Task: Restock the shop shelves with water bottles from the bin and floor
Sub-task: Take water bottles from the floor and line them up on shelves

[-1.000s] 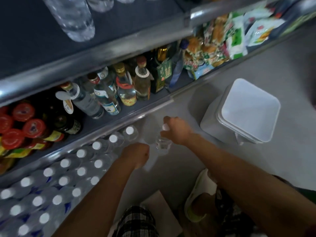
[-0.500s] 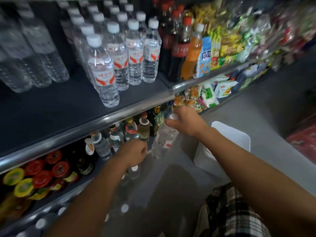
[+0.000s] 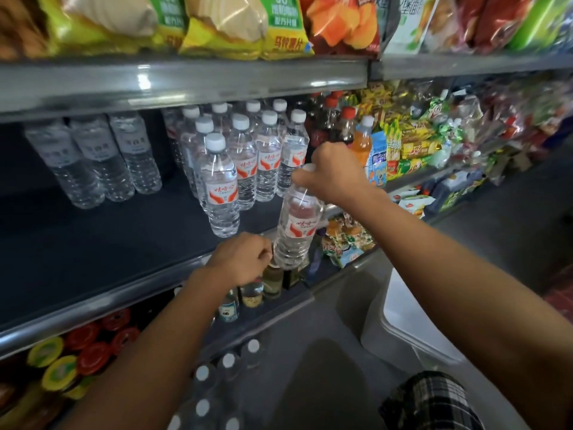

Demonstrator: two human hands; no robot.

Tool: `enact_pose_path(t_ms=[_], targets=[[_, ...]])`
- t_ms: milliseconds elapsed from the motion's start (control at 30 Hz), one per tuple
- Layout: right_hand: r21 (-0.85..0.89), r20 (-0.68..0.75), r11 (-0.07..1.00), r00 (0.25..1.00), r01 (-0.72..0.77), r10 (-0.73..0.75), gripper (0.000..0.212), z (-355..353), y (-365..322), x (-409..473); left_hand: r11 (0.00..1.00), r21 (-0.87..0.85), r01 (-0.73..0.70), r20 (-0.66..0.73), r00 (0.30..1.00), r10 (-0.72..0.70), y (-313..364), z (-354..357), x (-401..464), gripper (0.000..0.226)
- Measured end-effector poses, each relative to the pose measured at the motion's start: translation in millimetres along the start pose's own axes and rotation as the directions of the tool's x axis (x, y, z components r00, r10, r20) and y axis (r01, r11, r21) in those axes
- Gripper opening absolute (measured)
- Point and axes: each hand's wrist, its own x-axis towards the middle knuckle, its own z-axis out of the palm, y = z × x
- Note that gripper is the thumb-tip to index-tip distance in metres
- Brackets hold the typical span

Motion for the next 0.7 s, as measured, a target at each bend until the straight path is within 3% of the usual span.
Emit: enact_pose_path(t_ms=[300,700], targets=[[0.036,-0.037,0.996,0.996,0.087,-0.086,0.048,7,-28,60,0.997,-0.014,0.077,-0.036,0.996,-0.078,-20,-18,-4,0.017],[-0.041,0.090,0.990,0.988,0.132,-0.128,0.048,48,-53,101,0.984,-0.005,0.180,-0.031,0.983,-0.180,-26,-9,-13,0.019]])
